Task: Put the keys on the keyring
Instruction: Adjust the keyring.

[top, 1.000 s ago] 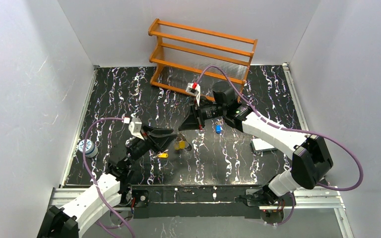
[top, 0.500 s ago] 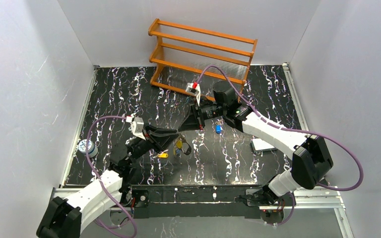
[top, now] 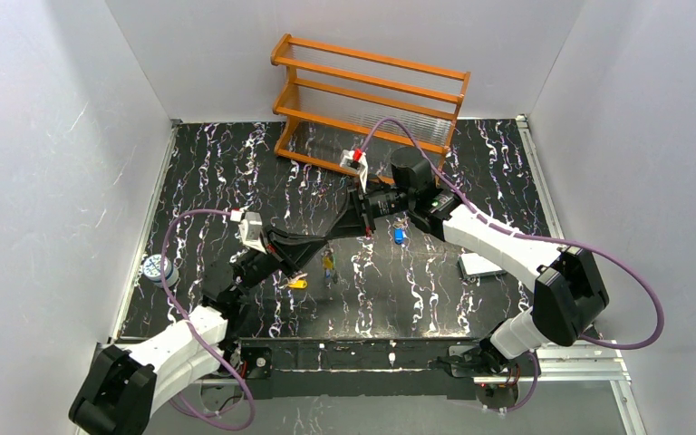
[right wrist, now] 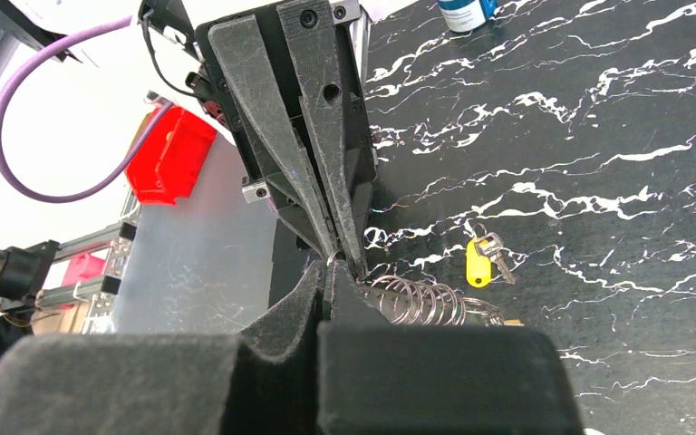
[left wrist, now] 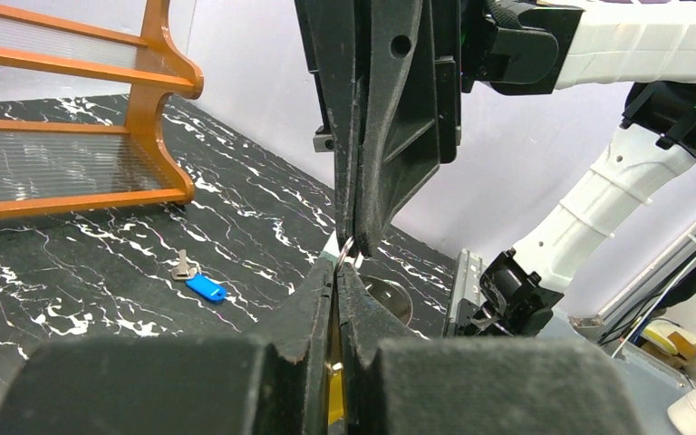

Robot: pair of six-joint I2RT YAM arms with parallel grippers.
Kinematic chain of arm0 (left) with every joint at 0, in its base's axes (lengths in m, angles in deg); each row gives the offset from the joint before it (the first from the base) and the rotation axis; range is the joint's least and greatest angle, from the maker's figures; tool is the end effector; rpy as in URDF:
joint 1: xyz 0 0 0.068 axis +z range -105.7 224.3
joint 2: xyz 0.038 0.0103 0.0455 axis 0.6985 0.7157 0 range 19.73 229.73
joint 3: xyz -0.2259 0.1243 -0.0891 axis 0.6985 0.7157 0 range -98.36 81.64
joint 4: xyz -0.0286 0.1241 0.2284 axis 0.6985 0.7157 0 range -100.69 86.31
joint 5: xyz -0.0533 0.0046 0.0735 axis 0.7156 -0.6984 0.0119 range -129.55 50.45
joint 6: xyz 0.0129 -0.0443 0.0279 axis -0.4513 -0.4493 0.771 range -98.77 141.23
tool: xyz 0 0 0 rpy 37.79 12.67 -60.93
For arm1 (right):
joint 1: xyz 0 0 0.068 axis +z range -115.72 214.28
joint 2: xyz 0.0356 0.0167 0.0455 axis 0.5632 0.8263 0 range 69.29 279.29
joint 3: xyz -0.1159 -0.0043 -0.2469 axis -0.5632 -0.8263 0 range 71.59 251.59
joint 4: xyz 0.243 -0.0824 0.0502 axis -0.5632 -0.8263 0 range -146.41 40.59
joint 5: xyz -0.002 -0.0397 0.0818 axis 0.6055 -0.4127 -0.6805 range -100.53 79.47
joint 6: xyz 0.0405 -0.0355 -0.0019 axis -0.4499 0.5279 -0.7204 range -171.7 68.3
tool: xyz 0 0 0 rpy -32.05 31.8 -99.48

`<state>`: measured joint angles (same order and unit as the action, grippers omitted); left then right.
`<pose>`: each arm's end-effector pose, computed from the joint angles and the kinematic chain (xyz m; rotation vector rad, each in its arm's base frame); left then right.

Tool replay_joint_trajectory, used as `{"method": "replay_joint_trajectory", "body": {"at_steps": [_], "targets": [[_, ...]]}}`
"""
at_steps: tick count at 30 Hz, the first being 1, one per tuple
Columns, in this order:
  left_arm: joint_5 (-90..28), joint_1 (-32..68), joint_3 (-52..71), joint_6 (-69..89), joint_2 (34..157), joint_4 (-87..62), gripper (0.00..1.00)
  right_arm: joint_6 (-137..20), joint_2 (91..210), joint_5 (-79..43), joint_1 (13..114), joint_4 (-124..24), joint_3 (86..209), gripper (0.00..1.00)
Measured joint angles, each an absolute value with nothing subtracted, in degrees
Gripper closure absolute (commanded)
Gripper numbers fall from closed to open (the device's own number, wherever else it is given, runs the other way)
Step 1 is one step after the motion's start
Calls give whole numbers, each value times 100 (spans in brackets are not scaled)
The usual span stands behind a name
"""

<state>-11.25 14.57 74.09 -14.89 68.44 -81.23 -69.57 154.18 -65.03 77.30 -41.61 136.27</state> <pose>0.1319 -0.0948 0.2474 0.4192 1.1432 -1.2762 0.2287 0.2528 0.3278 -1.1441 1.6298 1.5662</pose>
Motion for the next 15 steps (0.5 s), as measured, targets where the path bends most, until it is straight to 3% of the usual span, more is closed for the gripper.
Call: {"method": "replay_joint_trajectory", "body": {"at_steps": [3,5,8,15], "targets": [[-1117,1457,7411,-1450,6813,-8125,100,-6974,15409,-6449,7719,-4186,13627,41],[-1027,1454,7409,-1336,6741,-8136,100,-6941,15378,-6272,7711,-4251,13627,21],[-778,1450,7394,-958,6566,-8130,100,-6830,15195,-5940,7702,-4328,13570,11],[66,1446,6456,1206,6280,-6707,100,-6185,14292,-5146,7700,-4498,13489,12]]}}
